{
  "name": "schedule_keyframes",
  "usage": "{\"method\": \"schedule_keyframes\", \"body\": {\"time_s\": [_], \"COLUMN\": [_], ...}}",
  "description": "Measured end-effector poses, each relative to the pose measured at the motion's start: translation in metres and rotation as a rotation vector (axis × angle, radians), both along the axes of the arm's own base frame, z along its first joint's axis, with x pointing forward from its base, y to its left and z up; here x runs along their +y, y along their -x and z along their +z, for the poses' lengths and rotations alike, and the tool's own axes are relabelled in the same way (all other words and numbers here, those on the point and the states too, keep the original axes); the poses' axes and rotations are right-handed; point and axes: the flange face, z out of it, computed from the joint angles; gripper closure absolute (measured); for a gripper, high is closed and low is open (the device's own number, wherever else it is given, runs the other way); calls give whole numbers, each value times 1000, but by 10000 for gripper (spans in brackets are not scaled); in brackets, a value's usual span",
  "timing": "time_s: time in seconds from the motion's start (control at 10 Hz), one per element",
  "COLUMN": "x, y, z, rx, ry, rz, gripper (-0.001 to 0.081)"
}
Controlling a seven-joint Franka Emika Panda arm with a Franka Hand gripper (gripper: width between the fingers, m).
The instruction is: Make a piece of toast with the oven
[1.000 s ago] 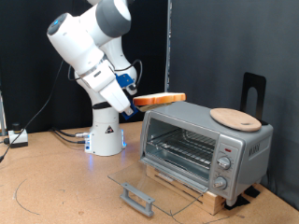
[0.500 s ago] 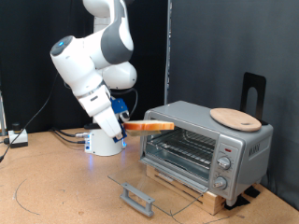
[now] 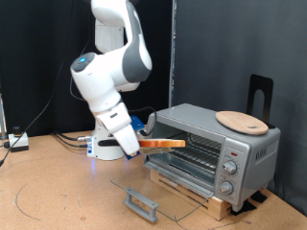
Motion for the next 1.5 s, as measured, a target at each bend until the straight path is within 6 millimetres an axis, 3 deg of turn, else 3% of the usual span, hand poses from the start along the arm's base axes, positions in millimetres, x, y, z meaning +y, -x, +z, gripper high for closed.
{"method": "schedule_keyframes", "body": {"time_s": [0.4, 0.7, 1.1, 1.5], "x": [66, 97, 100, 101], "y": [8, 8, 0, 3], "z": [-8, -5, -1, -1], "rx": [-54, -103, -322, -307], "ry": [37, 67, 214, 190], "rz": [78, 82, 190, 243], "gripper": [411, 411, 411, 411]}}
